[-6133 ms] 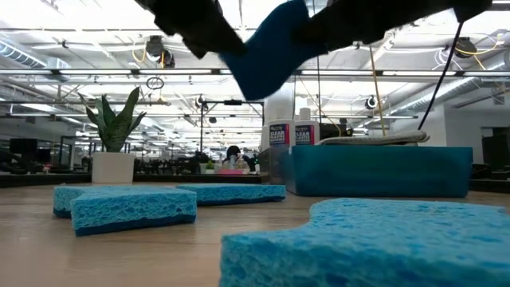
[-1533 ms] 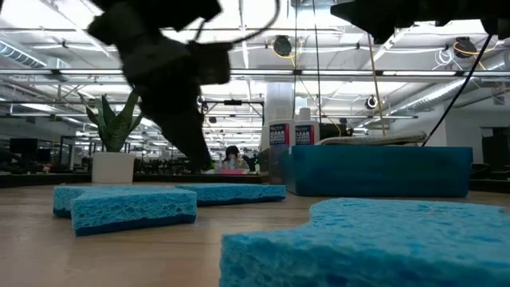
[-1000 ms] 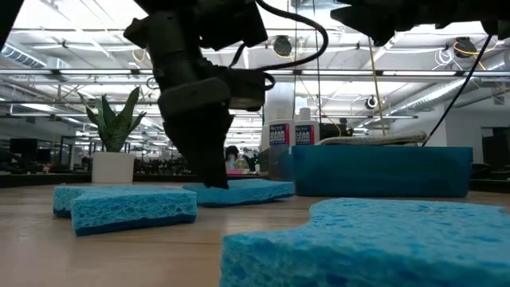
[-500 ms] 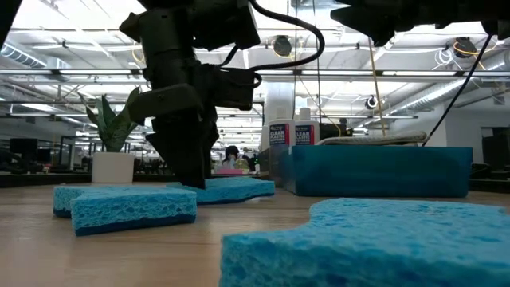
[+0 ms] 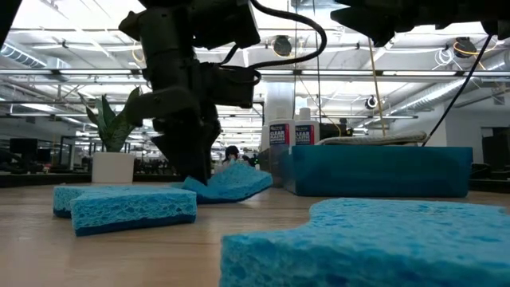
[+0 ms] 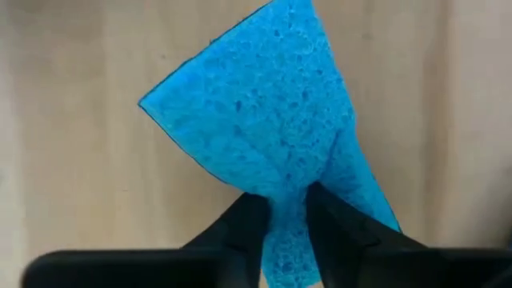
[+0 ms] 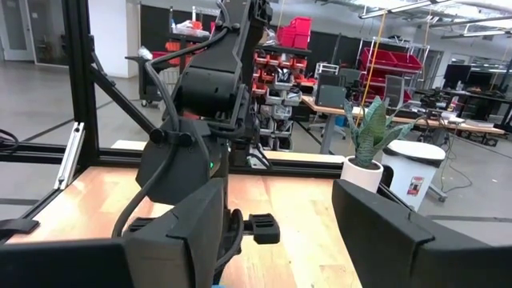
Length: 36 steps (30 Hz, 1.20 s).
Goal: Pick & Place Kitchen Items
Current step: Put the blue dishwashing sponge into the right black bin
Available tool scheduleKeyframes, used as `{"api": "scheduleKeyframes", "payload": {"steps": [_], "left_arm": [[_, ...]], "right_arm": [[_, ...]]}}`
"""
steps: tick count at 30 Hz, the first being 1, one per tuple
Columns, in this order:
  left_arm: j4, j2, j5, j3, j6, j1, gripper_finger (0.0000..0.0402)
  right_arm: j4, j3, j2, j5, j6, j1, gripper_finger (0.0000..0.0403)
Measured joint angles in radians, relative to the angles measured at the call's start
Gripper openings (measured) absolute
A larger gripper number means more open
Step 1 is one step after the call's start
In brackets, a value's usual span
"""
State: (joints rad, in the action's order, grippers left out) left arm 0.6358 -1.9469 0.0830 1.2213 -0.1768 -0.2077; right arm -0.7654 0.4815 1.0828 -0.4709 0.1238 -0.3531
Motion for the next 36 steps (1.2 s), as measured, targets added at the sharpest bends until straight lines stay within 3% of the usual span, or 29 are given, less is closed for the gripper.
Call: {"api": "scheduleKeyframes", "payload": {"steps": [8,13,20,28,36], "left_arm": [[0.147,-0.005,0.181,0.049,0.01,0.0,0.0011],[0.257,-0.006,0.331,0.105,-0.043,-0.031,0.0013],[0.284,-0.006,0.507,0.169,-0.014,-0.095,0.001],[0.292,0.021,0.542,0.187,0.011,-0.131,0.0007],[0.292,0.164,0.615,0.14,-0.07,-0.169,0.0007]], "right_arm": [[0.0,0.0,0.0,0.0,0.0,0.0,0.0208],[0.0,0.0,0.0,0.0,-0.005,0.0,0.0208],[0.009,0.0,0.0,-0.05,-0.033,0.0,0.0208],[0.082,0.0,0.0,-0.056,-0.093,0.012,0.0208],[0.221,0.0,0.005,-0.058,-0.177,0.068,0.0208]]}}
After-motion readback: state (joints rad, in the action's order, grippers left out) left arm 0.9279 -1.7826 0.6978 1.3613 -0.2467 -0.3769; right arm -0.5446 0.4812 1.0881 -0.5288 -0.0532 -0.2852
